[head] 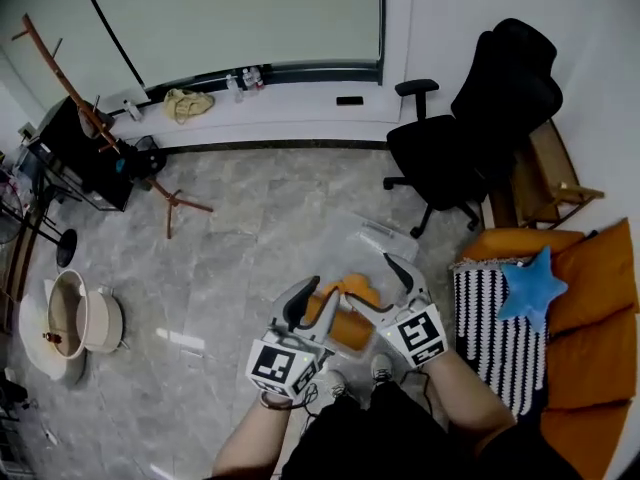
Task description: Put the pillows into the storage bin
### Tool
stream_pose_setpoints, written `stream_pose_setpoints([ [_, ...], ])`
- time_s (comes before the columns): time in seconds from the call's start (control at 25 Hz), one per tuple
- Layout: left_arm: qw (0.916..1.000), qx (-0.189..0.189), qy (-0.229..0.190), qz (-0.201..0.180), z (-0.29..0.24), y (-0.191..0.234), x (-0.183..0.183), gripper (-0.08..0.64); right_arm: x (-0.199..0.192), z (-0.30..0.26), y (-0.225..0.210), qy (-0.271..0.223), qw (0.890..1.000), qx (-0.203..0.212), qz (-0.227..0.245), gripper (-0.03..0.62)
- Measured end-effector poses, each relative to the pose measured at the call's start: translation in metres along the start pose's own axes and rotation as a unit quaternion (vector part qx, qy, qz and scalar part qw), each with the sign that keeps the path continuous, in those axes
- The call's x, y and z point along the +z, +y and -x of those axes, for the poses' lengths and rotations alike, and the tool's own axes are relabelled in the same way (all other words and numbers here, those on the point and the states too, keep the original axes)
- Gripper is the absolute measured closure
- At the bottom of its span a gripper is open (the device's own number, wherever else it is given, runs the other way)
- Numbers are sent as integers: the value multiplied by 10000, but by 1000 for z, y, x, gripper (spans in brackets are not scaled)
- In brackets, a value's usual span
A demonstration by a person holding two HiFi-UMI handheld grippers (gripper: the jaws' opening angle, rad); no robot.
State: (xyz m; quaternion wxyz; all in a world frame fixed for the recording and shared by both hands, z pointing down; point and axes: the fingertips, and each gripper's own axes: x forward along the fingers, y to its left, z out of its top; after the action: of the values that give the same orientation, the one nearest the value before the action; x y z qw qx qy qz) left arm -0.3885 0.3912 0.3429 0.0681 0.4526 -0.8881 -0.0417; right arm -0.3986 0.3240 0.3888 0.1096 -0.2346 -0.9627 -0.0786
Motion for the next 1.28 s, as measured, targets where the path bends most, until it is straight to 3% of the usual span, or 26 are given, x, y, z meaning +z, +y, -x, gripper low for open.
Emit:
stream_pose_setpoints([
  [0.24, 9982, -245, -384, -388, 3, -14, 58, 421, 66, 37, -30, -612, 9966, -549, 36, 166],
  [0.56, 9948, -476, -689, -575, 10, -17, 82, 419, 101, 59, -34, -960, 9912, -905, -69, 169],
  [0.84, 9954, -525, -578, -552, 28, -2, 74, 419, 100, 48, -16, -947, 9906, -981, -137, 169],
  [1.0, 9972, -581, -139, -448, 31, -1, 56, 419, 88, 49, -13, -819, 9902, -1106, -239, 173],
  [1.12, 9954, -844, -255, -375, 23, -10, 47, 419, 79, 60, -18, -720, 9889, -1272, -283, 172],
  [1.28, 9930, -1141, -100, -305, 8, -30, 45, 419, 71, 88, -30, -577, 9846, -1622, -302, 170],
])
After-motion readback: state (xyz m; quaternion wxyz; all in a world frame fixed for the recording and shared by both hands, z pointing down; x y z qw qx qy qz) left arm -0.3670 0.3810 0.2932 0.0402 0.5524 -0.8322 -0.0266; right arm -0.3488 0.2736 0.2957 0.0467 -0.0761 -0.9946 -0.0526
